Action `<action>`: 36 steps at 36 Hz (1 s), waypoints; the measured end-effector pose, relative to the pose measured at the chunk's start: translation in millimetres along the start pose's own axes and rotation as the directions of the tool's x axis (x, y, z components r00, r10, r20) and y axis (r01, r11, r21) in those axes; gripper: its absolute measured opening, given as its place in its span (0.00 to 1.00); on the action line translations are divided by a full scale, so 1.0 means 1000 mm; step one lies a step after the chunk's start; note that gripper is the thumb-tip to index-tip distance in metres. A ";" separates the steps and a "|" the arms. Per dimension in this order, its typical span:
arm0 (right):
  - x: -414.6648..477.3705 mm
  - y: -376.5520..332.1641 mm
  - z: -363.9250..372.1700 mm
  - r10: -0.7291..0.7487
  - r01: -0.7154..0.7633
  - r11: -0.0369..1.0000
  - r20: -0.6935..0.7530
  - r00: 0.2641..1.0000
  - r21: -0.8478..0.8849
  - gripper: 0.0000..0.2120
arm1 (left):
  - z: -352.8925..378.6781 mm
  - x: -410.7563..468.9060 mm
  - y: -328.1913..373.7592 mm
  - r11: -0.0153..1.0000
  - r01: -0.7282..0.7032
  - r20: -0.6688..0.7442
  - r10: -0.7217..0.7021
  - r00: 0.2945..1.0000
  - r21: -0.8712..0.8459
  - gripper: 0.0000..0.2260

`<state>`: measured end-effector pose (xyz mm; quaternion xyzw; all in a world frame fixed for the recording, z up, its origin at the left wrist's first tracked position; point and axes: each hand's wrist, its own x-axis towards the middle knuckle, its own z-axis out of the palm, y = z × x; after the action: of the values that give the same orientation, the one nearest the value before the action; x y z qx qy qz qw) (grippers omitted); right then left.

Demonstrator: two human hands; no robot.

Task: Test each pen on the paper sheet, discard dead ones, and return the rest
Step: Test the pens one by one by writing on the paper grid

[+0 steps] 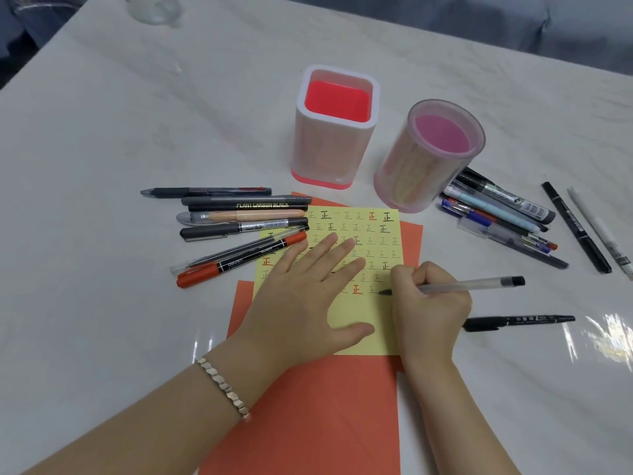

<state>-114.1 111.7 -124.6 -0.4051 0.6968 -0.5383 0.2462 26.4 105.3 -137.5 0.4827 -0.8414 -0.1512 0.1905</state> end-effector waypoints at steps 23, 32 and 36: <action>-0.008 -0.033 -0.060 -0.098 0.182 0.952 0.319 0.943 -0.247 0.14 | -0.015 -0.006 0.007 0.993 -0.067 -0.251 0.040 0.967 -0.099 0.15; -0.018 -0.038 -0.060 -0.380 0.505 0.790 0.370 0.848 -0.348 0.19 | -0.050 -0.004 0.059 0.612 0.416 0.376 -0.202 0.904 -0.673 0.07; -0.015 -0.044 -0.073 -0.308 0.468 0.795 0.406 0.860 -0.387 0.23 | -0.060 -0.005 0.048 0.836 0.350 0.107 -0.337 0.935 -0.423 0.11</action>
<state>-150.1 160.4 -62.4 -0.6708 0.6571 -0.3173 0.1328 20.3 128.5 -64.5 0.5685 -0.6883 -0.3739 0.2516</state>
